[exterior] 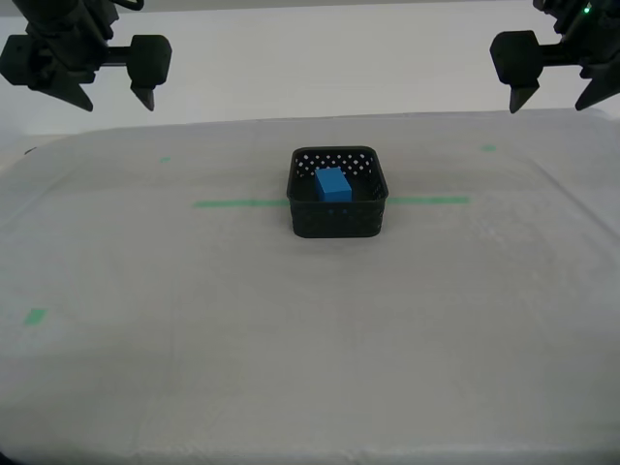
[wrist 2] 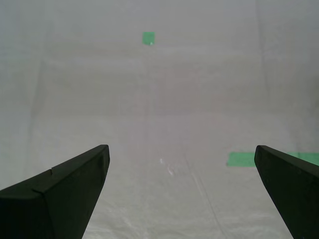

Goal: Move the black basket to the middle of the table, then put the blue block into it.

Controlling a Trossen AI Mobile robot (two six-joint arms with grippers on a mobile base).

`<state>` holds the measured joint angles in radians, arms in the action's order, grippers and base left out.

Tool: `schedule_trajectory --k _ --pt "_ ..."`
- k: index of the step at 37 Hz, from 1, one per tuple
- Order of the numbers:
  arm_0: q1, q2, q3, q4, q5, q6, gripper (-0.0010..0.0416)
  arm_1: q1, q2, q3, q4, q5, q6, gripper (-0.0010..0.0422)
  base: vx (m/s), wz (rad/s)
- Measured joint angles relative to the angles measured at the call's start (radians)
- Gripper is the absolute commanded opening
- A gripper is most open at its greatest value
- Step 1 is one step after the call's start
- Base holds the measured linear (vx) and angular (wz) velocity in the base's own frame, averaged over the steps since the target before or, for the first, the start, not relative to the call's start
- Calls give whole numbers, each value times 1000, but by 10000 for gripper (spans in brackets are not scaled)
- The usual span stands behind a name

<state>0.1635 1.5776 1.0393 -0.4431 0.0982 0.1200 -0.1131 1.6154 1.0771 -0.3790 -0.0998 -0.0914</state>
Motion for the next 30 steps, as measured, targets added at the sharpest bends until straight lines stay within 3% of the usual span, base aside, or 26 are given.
schedule_trajectory --k 30 --pt "0 0 0 0 0 0 399 2 0 0 0 4 -6 400 0 0"
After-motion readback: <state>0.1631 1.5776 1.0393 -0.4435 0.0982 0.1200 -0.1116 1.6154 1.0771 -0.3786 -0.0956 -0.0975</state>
